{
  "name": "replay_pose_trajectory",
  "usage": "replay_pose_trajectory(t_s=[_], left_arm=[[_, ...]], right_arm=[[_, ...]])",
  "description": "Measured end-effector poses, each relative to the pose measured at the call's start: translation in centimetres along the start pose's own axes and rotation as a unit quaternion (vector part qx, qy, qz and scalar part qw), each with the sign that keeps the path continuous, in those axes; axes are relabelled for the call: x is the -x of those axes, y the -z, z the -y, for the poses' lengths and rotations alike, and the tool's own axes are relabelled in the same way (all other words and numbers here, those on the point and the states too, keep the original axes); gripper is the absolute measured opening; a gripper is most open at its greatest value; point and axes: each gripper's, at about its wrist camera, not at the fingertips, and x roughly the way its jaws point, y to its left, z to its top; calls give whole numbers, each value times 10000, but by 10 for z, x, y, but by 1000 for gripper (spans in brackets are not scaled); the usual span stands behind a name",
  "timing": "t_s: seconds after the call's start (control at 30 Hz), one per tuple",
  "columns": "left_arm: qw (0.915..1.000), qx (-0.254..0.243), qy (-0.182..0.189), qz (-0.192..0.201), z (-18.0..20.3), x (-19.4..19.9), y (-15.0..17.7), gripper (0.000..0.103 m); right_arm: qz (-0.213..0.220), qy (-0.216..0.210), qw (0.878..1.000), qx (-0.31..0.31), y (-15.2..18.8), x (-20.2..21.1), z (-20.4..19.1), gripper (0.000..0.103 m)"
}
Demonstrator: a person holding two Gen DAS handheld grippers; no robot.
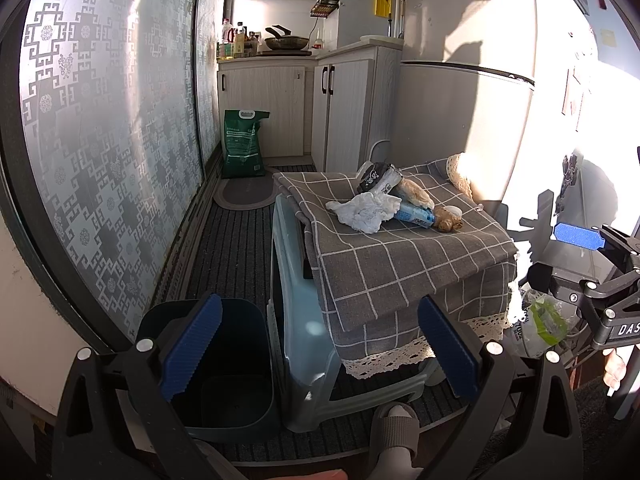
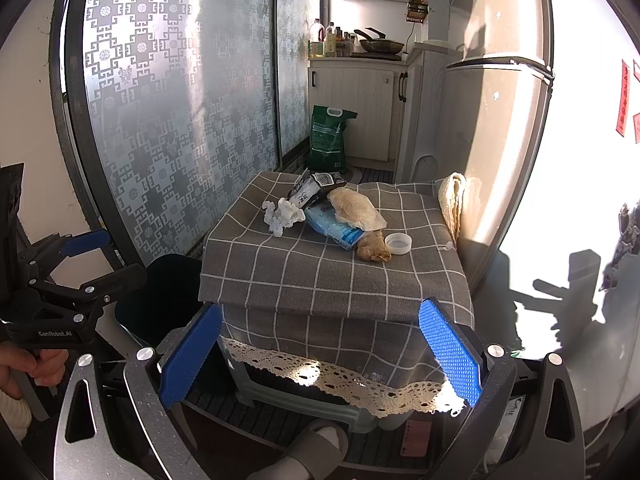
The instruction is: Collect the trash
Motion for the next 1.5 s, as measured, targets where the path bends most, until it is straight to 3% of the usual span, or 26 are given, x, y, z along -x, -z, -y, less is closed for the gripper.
replay_pose_trajectory(t_s=[1.13,1.33,1.5], left_arm=[[10000,11,21,19,5,1,-1,100],[9997,-201,-62,125,9,8,-6,100],[9993,-294,183,152,8,5,-8,100]], right_arm=[[-16,11,10000,26,4,-3,-3,100],[-14,103,9999,-12,3,-1,2,100],[26,-20,10000,-92,-4,4,3,100]])
